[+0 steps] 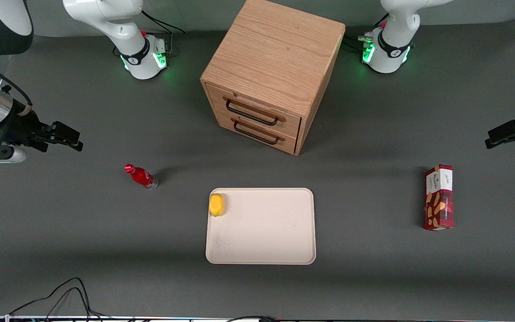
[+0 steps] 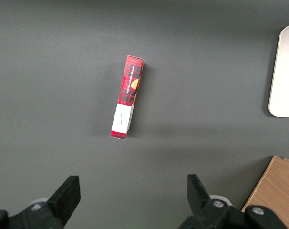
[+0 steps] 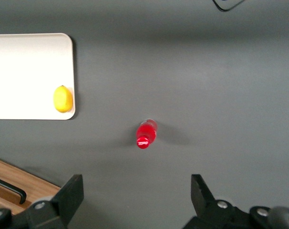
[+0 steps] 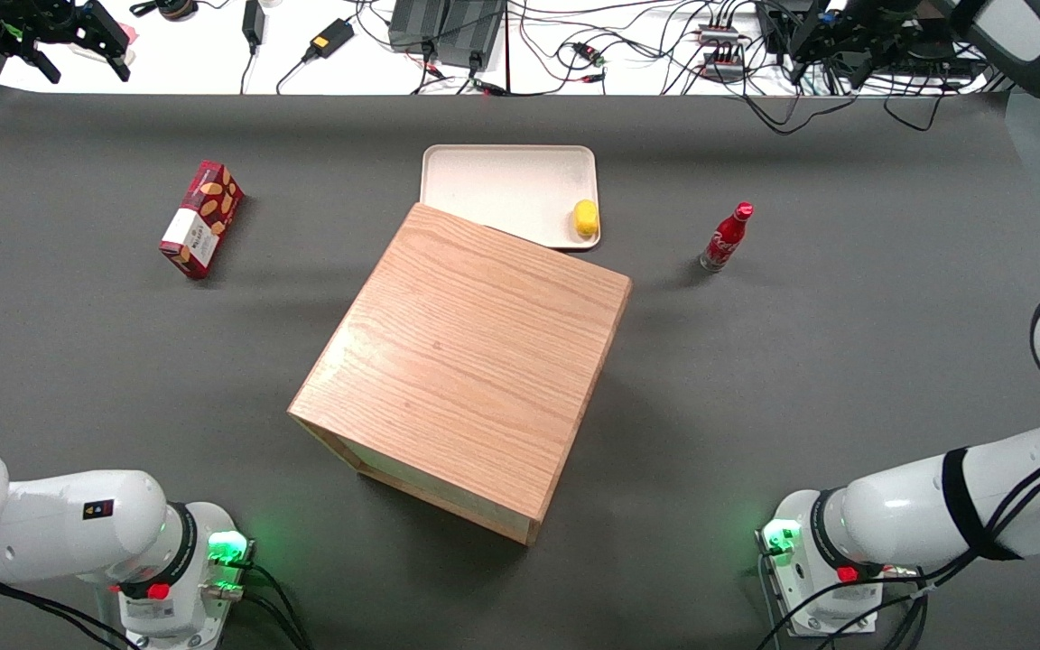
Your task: Open upper drawer
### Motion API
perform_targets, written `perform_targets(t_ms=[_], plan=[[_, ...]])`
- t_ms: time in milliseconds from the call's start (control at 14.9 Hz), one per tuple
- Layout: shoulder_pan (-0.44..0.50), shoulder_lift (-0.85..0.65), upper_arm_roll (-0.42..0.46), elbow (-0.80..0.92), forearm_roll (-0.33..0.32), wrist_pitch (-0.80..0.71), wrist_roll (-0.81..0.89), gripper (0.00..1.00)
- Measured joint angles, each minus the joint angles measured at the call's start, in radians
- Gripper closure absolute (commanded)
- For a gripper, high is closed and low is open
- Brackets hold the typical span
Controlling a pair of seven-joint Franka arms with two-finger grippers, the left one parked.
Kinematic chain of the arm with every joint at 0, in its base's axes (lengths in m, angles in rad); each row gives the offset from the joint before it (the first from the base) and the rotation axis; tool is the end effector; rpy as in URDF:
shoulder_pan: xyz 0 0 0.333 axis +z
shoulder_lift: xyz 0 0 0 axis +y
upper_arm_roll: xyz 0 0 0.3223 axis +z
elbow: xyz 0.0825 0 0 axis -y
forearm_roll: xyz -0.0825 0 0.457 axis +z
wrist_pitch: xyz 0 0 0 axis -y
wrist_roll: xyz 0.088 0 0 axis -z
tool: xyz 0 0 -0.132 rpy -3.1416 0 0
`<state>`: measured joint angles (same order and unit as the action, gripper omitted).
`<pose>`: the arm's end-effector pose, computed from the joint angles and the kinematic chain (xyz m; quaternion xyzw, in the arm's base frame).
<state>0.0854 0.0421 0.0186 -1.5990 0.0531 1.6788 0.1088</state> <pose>0.6464 0.0738 0.5733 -0.9995 0.0048 -0.0159 0.0287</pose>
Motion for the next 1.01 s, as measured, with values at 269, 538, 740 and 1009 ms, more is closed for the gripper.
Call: perform_targets(t_ms=[269, 538, 740, 1009], plan=[[0.017, 0.068, 0.094, 0.075, 0.002, 0.011, 0.0, 0.0], [0.021, 0.218, 0.191, 0.21, 0.008, 0.03, 0.0, 0.0], [0.023, 0.327, 0.26, 0.3, 0.008, 0.071, -0.04, 0.0], [0.065, 0.396, 0.295, 0.371, 0.009, 0.084, -0.096, 0.0]])
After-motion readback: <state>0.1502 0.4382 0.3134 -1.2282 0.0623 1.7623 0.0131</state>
